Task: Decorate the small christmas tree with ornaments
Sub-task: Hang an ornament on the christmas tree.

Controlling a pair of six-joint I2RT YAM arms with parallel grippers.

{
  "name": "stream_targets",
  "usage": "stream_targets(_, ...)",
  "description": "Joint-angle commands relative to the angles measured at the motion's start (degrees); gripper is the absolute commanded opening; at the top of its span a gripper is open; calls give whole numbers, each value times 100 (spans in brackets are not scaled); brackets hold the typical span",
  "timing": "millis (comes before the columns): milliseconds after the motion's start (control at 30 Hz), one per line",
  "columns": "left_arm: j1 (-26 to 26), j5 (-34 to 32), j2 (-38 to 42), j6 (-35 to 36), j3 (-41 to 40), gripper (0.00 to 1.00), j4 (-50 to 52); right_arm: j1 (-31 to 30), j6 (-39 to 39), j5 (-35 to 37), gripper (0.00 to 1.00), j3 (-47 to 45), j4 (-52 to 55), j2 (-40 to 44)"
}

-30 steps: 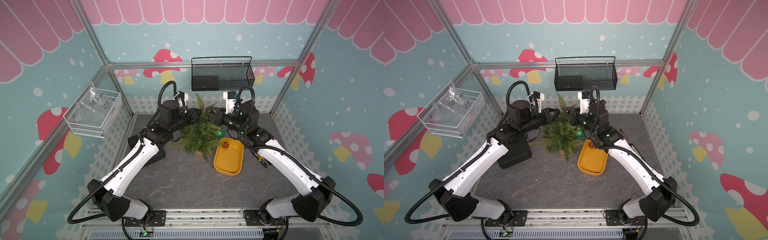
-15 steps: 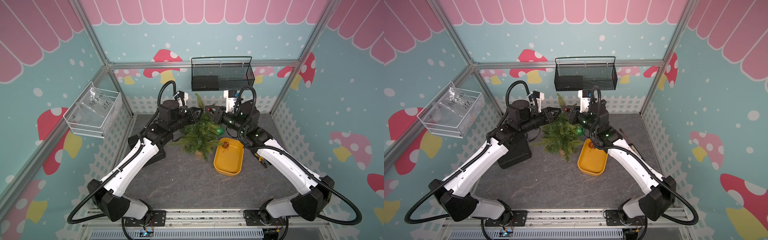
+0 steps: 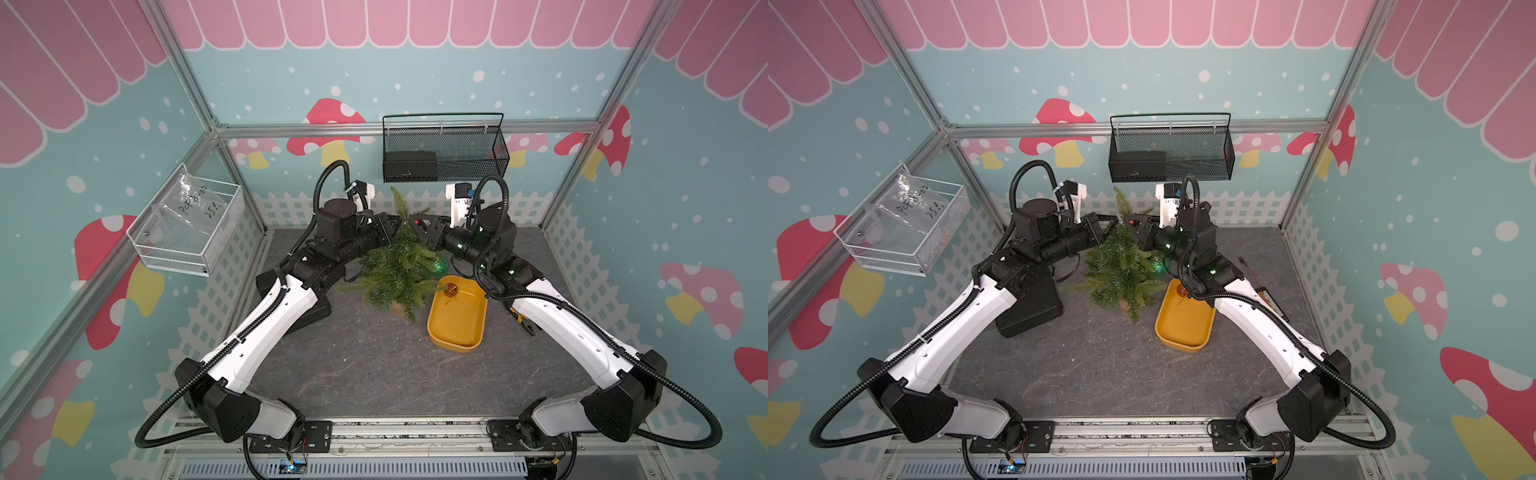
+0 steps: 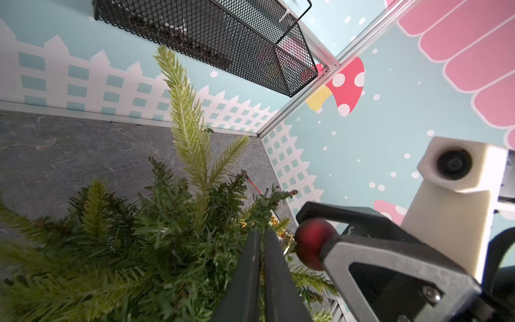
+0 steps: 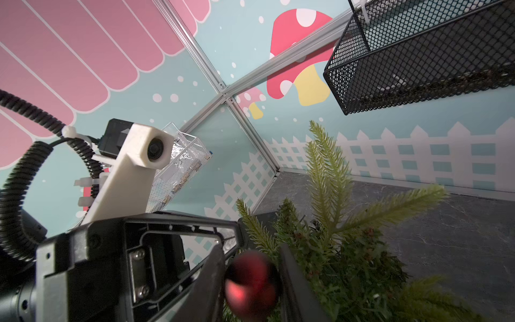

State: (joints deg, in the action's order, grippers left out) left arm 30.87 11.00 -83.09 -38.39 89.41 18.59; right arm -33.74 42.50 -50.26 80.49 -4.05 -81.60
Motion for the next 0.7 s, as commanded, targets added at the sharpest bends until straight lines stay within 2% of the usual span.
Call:
stream_targets(0, -31, 155, -115, -38, 179, 9, -6, 25, 92, -99, 27, -106, -230, 92)
stream_targets(133, -29, 200, -129, -39, 179, 0, -9, 30, 159, -116, 27, -212, -280, 129)
stream_targets(500, -29, 201, -93, -27, 192, 0, -20, 28, 240, -62, 28, -437, -369, 293)
stream_targets(567, -29, 200, -93, -21, 197, 0, -17, 42, 250, -45, 31, -464, -375, 324)
stream_targets(667, -31, 209, -93, -27, 192, 0, -22, 81, 272, 30, 42, -498, -376, 387)
